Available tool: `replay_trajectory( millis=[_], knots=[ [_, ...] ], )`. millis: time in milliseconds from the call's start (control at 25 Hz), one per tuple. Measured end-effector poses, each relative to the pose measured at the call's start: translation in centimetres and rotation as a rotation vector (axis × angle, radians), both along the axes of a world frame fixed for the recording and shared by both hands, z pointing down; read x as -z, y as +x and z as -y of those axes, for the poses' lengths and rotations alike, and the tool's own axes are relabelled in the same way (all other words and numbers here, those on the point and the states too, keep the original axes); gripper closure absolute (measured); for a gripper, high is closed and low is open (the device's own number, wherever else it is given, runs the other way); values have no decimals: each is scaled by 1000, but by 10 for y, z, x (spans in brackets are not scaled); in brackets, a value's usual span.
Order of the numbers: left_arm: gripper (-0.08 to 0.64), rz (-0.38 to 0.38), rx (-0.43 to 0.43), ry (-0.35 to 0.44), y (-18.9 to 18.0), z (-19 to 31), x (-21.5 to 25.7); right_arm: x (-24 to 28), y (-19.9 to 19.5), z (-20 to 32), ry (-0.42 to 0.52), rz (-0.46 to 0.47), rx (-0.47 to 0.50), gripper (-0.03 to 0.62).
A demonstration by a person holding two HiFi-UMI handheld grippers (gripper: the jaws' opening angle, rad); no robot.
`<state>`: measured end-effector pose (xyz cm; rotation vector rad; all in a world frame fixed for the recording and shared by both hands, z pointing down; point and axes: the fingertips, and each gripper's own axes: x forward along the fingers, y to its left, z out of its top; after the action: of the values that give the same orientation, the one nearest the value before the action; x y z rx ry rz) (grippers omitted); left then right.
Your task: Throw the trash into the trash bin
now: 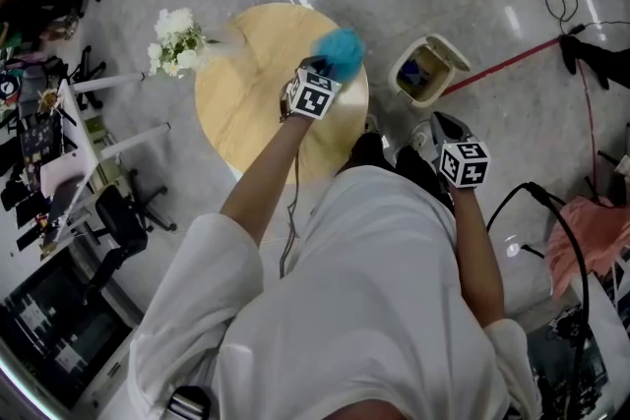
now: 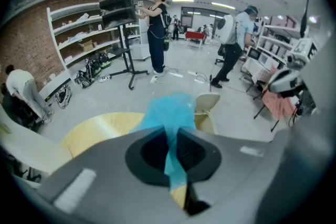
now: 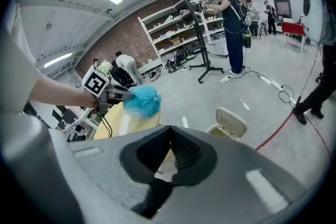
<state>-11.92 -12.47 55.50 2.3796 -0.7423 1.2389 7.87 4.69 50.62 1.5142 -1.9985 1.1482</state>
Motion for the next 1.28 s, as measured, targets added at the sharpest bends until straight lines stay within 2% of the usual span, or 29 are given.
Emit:
replay_trajectory(
  millis=[720, 1280],
  knots=[
    [552, 5, -136, -9, 84, -29, 3, -18, 43, -27, 3, 45, -112, 592],
    [552, 20, -232, -44, 140, -55, -5, -26, 82, -51, -12, 62, -197, 592]
  ],
)
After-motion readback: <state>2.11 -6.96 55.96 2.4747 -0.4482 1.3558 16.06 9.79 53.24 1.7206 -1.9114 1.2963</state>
